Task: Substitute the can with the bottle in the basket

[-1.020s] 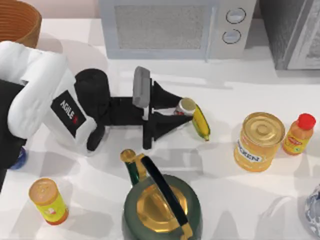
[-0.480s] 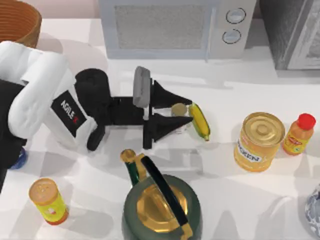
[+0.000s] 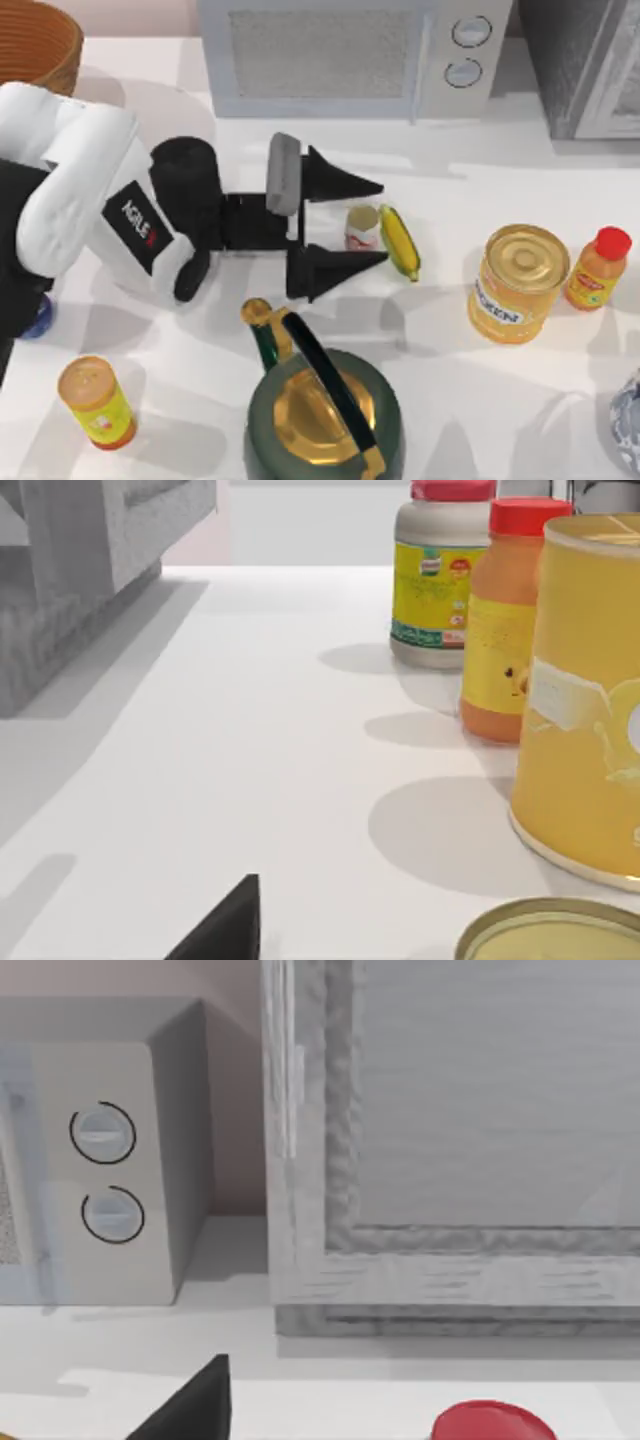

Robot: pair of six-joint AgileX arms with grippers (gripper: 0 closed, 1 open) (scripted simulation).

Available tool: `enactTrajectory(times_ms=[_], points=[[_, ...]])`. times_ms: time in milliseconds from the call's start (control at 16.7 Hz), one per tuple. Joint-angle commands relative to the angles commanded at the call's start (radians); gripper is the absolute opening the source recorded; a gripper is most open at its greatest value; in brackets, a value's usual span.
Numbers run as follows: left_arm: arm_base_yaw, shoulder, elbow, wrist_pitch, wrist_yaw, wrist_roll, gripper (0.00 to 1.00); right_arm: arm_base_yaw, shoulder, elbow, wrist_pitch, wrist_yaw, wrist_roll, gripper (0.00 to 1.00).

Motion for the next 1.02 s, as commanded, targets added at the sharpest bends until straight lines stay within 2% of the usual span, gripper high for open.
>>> enactTrajectory(times_ms=[360,540,780,1020], points=[[0.004,0.0,0.0,0.0,0.0,0.0,1.0,0.0,0.0,0.0,0.0,0.0,0.0,1.0],[0.017,-0.06,-0.048,-0.029,-0.049,0.0,1.0,0.0,0.0,0.0,0.0,0.0,0.0,1.0],[0.048,-0.286,-0.203,-0.133,-0.203,0.0,1.0,0.0,0.0,0.0,0.0,0.0,0.0,1.0],[0.085,-0.676,-0.417,-0.307,-0.413,0.002,1.0,0.0,0.0,0.0,0.0,0.0,0.0,1.0]])
